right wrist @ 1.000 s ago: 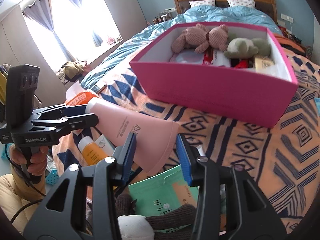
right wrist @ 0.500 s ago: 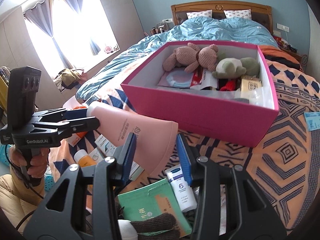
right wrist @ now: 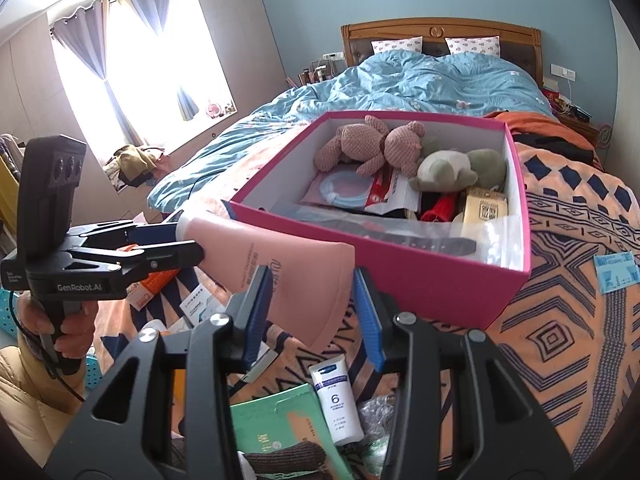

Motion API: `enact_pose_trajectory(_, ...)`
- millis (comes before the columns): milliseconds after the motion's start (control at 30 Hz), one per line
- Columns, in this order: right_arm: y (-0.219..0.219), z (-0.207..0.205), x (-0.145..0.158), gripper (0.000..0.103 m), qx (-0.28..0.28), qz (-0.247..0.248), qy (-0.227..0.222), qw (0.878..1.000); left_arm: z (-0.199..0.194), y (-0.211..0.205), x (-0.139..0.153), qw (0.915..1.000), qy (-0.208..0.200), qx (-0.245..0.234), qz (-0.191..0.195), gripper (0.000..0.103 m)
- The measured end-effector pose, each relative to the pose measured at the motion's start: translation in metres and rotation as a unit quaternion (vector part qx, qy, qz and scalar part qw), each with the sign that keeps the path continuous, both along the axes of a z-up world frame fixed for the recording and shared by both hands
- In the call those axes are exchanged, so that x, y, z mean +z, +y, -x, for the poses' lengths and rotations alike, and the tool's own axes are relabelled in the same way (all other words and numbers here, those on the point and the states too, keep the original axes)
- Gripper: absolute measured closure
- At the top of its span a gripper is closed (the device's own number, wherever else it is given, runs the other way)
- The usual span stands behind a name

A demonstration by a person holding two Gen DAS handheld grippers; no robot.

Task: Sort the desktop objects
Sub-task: 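Lower the pink bottle with both tools into the pink box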

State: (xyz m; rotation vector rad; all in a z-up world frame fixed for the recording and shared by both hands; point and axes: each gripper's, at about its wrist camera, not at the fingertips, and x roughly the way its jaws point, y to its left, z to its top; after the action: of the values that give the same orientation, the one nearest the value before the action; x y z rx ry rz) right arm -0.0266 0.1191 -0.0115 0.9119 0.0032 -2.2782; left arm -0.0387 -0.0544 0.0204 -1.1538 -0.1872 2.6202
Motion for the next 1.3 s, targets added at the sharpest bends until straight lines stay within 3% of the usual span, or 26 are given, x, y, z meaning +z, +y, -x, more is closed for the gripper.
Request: enact_pose_trajectory(1300,0.009,0.045,0.01,0.059,-0.012,0.009,0.008,1.0,0.044,0.014,0.021,0.9993,0.025,0.017,0.022,0.041)
